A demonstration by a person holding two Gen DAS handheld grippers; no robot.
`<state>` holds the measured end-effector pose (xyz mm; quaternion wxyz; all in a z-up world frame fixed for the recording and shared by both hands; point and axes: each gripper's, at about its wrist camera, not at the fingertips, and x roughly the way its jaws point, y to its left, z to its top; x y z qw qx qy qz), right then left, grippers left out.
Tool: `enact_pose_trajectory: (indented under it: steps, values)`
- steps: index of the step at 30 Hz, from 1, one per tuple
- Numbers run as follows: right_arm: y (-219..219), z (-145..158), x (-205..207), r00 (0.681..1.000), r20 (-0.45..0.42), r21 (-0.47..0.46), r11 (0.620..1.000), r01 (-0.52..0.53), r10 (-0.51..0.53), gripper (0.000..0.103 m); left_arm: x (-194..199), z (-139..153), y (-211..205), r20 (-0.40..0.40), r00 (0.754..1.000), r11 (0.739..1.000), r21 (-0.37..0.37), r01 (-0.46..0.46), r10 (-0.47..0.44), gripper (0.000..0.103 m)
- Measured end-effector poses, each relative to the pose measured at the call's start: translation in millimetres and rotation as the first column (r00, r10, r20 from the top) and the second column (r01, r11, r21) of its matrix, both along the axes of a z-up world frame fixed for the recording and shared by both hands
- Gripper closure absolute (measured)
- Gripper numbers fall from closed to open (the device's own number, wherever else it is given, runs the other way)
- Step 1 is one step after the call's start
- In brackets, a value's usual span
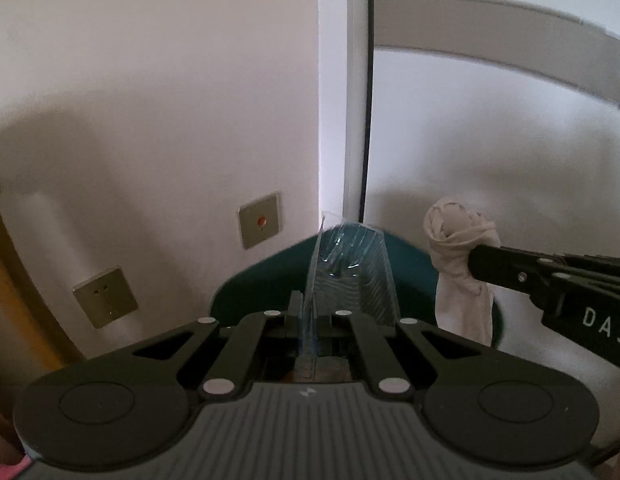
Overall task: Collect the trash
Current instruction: 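Lift both held items up over the teal trash bin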
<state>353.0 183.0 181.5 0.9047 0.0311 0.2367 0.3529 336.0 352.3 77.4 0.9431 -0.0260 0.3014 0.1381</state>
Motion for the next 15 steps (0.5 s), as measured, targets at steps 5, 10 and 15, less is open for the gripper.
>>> enact_pose_trajectory:
  steps: [5,10,15]
  values:
    - [11.4,-24.1,12.4,0.999,-0.049,-0.065,0.998,0.011,-0.014,0.101,19.5,-24.6,3.6,-0.076,0.997,1.000,0.007,0.011,-0.010,0.099]
    - [15.2,-40.4,15.6,0.997,-0.068,-0.142,0.990,0.016,-0.026,0.101,31.0,-42.7,1.7,-0.143,0.989,1.000,0.004,0.029,-0.028,0.099]
    - [15.0,-46.5,15.4,0.995,-0.091,-0.192,0.981,0.020,-0.038,0.095,38.8,-53.6,0.7,-0.202,0.978,0.999,-0.013,0.047,-0.049,0.099]
